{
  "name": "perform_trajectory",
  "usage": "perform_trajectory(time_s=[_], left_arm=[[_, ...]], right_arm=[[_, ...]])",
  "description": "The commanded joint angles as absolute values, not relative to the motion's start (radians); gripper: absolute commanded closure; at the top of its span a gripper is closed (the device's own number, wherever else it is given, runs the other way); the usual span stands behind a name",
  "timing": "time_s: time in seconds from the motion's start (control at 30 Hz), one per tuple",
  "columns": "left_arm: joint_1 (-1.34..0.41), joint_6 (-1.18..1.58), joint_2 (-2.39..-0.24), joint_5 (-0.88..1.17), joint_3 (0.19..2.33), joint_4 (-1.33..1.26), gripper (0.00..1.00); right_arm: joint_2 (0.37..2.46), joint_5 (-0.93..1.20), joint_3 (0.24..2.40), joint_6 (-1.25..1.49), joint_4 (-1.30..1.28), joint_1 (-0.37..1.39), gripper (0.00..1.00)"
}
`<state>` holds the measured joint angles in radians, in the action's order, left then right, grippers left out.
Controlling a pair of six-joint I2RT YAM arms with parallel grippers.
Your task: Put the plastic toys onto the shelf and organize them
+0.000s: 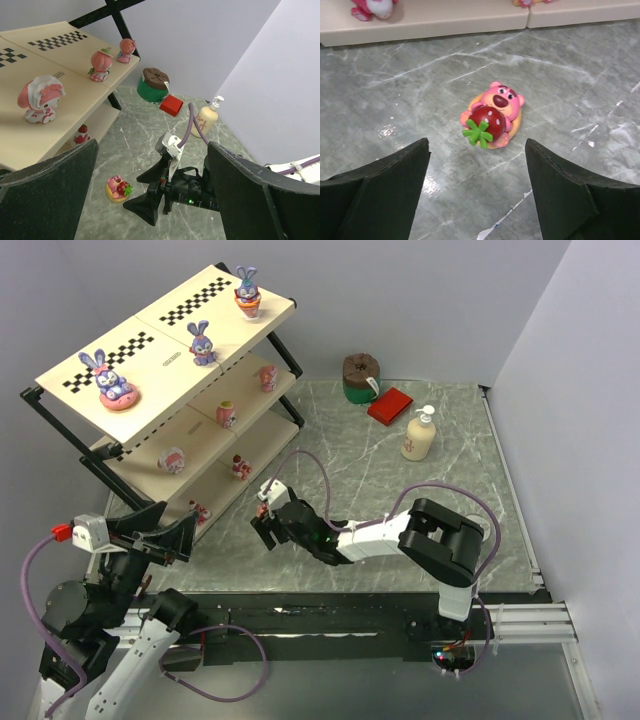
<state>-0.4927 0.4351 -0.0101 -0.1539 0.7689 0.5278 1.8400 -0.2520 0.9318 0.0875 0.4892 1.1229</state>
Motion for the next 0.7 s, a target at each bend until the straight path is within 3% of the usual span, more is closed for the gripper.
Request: perform_trajectory(time_s=[0.0, 0.2, 0.43, 0.67], left_arm=[[-0.492, 0.44, 0.103, -0.144, 0.764, 0.502, 0.04], [-0.492, 0.439, 0.101, -0.143, 0.758, 0.499, 0.03], [-0.492, 0.44, 0.104, -0.146, 0.755, 0.499, 0.04], [-0.492, 0.436, 0.107, -0.147, 0.756, 0.502, 0.04]], right_arm=[[1.838, -0.218, 0.974, 0.11, 0.521, 1.121, 0.2], [1.891, -0.349, 1.035, 0.23, 0.483, 1.155, 0.24], [1.971, -0.633, 1.198, 0.489, 0.199, 1.195, 0.27], [2.016, -0.664, 1.267, 0.618, 0.06, 1.195, 0.32]])
